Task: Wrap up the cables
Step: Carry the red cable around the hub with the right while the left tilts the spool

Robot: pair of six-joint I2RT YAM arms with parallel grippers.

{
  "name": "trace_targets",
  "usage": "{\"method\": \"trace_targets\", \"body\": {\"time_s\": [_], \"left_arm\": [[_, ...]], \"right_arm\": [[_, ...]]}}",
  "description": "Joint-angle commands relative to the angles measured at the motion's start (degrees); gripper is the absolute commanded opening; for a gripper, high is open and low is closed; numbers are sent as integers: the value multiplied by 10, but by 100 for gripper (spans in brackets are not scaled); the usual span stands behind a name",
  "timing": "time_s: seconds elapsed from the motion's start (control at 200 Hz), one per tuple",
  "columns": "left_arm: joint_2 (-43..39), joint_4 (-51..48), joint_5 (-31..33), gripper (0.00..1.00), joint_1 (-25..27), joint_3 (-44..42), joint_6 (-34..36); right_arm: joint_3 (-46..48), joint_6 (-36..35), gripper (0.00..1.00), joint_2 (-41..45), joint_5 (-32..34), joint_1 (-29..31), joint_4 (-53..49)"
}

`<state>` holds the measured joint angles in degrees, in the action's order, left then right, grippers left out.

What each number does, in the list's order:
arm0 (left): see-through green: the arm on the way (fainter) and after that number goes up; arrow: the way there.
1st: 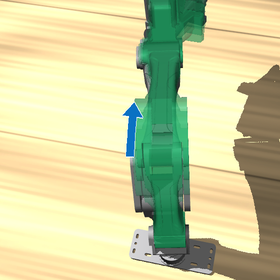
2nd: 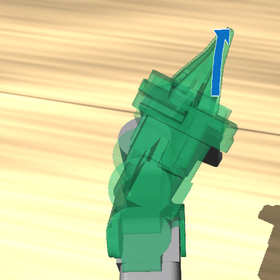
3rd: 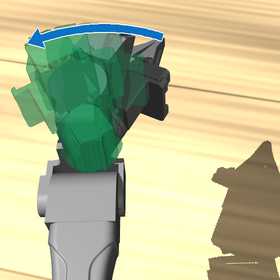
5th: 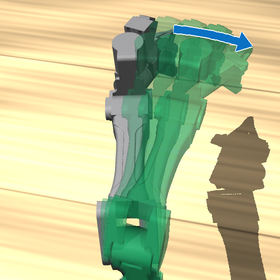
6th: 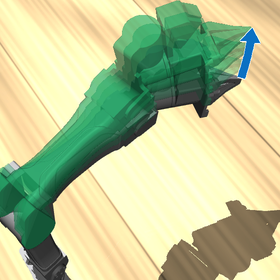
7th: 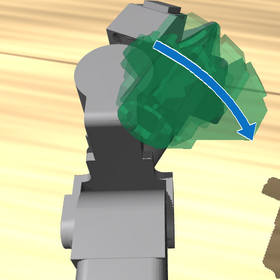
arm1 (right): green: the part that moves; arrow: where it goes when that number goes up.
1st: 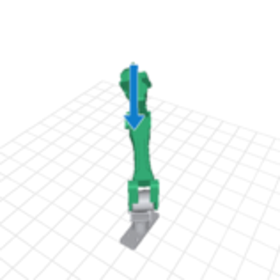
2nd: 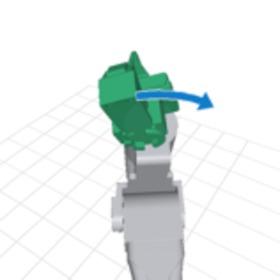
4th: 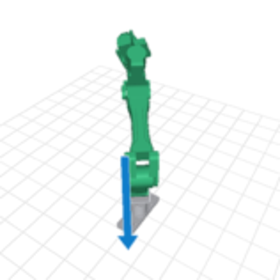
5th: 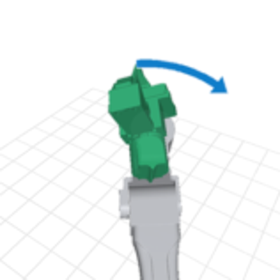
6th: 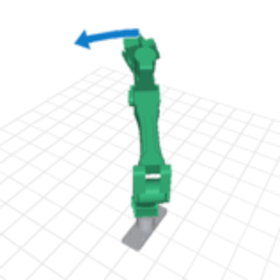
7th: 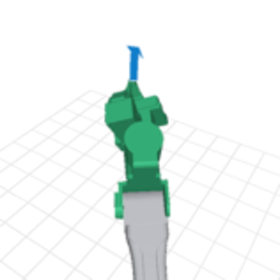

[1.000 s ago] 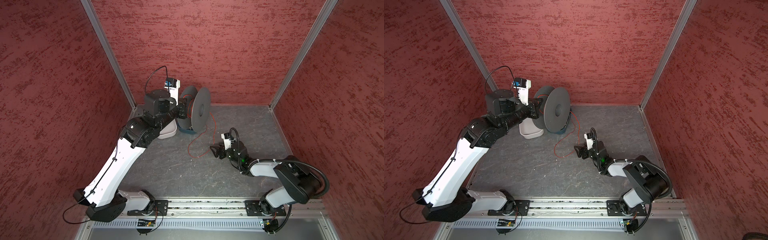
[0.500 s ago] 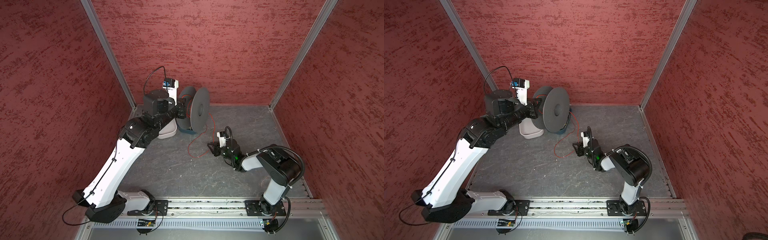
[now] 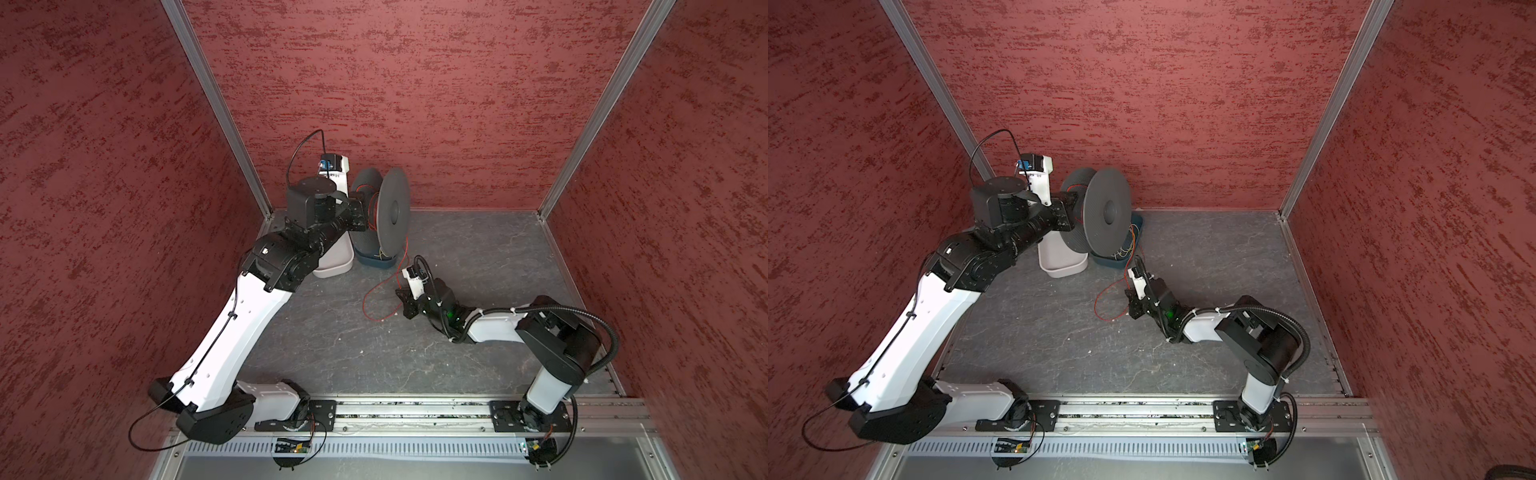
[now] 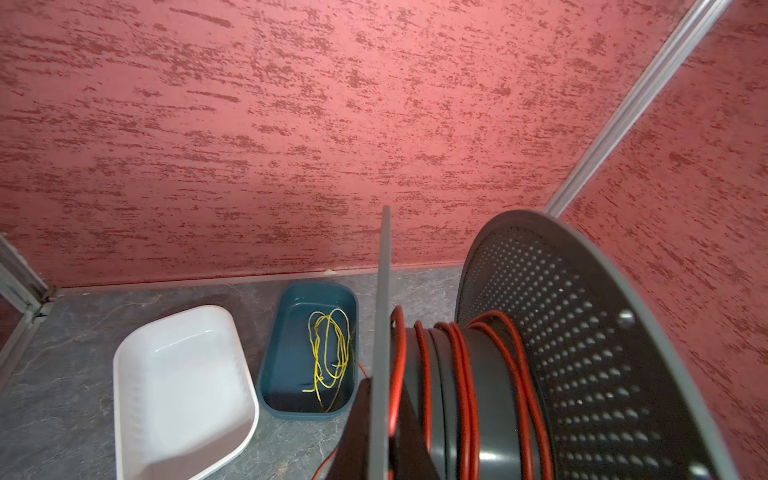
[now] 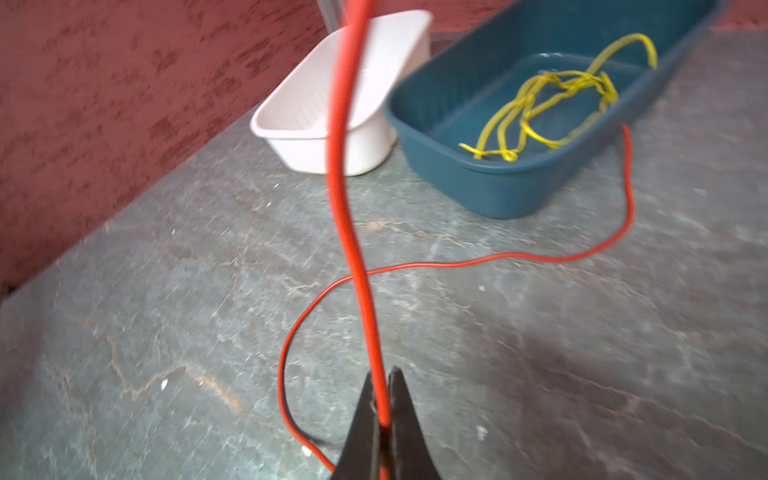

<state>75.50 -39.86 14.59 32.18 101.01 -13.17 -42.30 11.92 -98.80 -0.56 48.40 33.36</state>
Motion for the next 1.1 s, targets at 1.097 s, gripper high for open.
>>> {"method": "trace_targets", "body": {"time_s": [1.097], "left_arm": [[132,43,272,0,29,-137,71]], "right_arm": [[-97,-347,0,265,261,95,-145]]}}
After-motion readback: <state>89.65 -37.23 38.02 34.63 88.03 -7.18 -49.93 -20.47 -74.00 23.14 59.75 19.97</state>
